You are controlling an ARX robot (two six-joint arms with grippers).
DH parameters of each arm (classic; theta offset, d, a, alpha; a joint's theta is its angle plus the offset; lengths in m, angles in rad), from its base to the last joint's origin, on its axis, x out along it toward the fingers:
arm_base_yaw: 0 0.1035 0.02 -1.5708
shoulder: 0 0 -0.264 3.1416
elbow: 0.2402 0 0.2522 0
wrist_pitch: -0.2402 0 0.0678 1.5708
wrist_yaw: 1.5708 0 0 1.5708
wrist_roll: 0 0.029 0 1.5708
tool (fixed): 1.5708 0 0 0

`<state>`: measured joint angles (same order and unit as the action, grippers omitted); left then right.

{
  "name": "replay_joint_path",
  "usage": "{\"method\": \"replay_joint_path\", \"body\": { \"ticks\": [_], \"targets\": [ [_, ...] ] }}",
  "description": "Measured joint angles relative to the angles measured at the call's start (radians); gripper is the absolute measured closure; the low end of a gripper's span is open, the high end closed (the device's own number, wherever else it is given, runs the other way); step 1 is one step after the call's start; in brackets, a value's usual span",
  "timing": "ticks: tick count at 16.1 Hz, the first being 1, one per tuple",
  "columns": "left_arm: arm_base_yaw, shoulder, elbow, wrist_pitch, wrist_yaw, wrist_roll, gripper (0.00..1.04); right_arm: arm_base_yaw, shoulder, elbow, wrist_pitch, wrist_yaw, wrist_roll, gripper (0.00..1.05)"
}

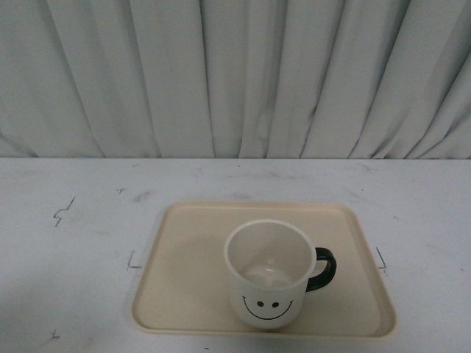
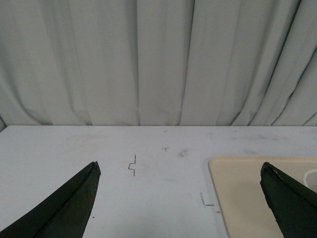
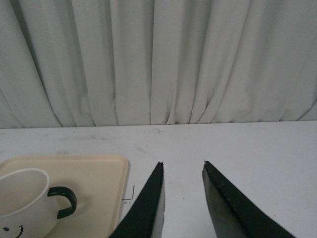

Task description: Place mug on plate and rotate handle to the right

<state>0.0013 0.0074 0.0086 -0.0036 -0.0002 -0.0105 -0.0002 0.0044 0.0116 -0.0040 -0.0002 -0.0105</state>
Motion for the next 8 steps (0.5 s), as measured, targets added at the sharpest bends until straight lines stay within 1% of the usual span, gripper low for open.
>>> {"method": "replay_joint_path", "body": {
  "ticks": [2,4,6,8],
  "targets": [
    [0.0,0.0,0.0,0.0,0.0,0.0,0.07,0.0,0.0,0.0,0.0,0.0,0.0,0.52],
    [0.0,0.0,0.0,0.0,0.0,0.0,0.07,0.0,0.0,0.0,0.0,0.0,0.0,0.32],
    [0.0,0.0,0.0,0.0,0.0,0.0,0.07,0.0,0.0,0.0,0.0,0.0,0.002,0.05],
    [0.0,0.0,0.0,0.0,0.0,0.0,0.07,0.0,0.0,0.0,0.0,0.0,0.002,0.06]
  ]
}}
